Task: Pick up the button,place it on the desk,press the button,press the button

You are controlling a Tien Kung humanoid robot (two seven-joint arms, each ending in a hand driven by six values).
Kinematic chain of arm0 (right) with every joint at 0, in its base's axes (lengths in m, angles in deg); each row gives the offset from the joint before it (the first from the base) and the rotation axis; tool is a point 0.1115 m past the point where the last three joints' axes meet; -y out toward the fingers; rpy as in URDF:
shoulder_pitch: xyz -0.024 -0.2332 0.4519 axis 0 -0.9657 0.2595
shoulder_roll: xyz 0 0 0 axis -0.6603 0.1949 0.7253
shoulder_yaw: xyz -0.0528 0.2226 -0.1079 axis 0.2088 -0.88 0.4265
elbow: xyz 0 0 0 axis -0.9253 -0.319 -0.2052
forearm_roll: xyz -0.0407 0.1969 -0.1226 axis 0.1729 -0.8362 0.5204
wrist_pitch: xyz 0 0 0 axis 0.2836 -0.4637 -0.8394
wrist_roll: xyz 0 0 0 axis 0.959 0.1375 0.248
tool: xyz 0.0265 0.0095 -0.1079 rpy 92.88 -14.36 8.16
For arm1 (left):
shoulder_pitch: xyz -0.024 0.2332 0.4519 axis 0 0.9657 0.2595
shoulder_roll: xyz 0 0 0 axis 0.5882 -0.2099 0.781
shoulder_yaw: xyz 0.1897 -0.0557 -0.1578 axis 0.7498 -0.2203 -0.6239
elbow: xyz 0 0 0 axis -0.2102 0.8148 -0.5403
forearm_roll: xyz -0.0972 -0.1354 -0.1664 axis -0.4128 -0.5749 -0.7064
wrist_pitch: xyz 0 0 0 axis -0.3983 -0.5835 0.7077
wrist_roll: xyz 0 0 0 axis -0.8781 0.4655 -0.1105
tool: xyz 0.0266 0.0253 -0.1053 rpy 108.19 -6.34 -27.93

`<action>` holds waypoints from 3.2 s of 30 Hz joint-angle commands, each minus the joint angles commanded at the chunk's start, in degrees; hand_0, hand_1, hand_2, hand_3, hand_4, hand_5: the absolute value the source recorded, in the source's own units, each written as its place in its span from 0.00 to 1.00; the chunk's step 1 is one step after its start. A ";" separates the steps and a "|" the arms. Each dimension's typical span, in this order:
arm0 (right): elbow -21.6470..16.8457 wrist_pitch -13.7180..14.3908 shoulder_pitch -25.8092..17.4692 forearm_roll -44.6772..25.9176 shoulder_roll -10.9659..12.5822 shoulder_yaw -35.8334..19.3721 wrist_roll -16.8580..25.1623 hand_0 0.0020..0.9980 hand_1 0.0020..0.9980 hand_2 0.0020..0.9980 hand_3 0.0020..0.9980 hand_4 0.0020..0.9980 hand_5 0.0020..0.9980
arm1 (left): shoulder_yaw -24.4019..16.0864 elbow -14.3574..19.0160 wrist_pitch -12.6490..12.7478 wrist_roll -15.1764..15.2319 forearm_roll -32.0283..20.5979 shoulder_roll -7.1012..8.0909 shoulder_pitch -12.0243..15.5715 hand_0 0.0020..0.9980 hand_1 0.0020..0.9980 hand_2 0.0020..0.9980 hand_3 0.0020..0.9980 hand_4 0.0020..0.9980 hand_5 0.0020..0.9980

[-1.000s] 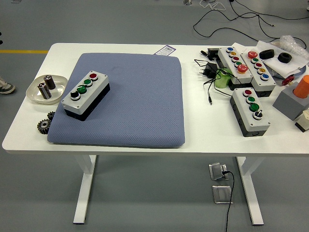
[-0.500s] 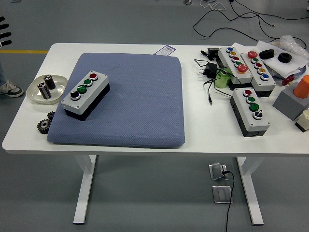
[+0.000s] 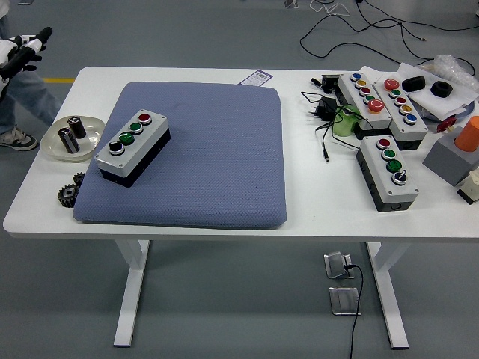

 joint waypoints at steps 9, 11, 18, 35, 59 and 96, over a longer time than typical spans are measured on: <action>0.00 -0.03 0.10 -0.76 -0.04 1.04 0.07 0.76 0.76 0.81 0.75 0.41 0.21 | 1.83 -5.41 2.02 -1.06 22.34 -4.17 -2.15 0.95 0.97 1.00 1.00 0.91 1.00; 0.00 -0.03 0.11 -0.61 -0.04 1.03 0.10 0.76 0.76 0.81 0.75 0.41 0.21 | 1.84 -5.53 1.70 -1.09 26.29 -4.53 -2.19 0.95 0.97 1.00 1.00 0.91 1.00; 0.00 0.08 0.06 -0.56 0.04 1.15 0.18 0.75 0.75 0.81 0.74 0.41 0.21 | 1.05 -1.67 -2.17 -0.34 18.62 -4.01 -0.50 0.93 0.96 1.00 0.99 0.89 1.00; 0.00 0.11 0.29 1.33 -0.07 -0.24 0.04 0.75 0.75 0.80 0.74 0.40 0.21 | -0.19 1.90 -2.54 -0.45 4.73 -2.45 2.06 0.92 0.95 0.99 0.98 0.91 1.00; 0.00 0.12 1.22 1.96 0.23 0.01 0.58 0.75 0.75 0.80 0.74 0.40 0.21 | -14.26 2.80 -0.92 10.70 -27.74 1.92 5.72 0.74 0.84 0.88 0.85 0.91 1.00; 0.00 0.07 1.44 3.61 0.15 -0.63 0.31 0.74 0.74 0.79 0.73 0.40 0.21 | -12.09 5.09 2.90 -2.05 9.13 1.86 3.92 0.94 0.98 1.00 1.00 1.00 0.94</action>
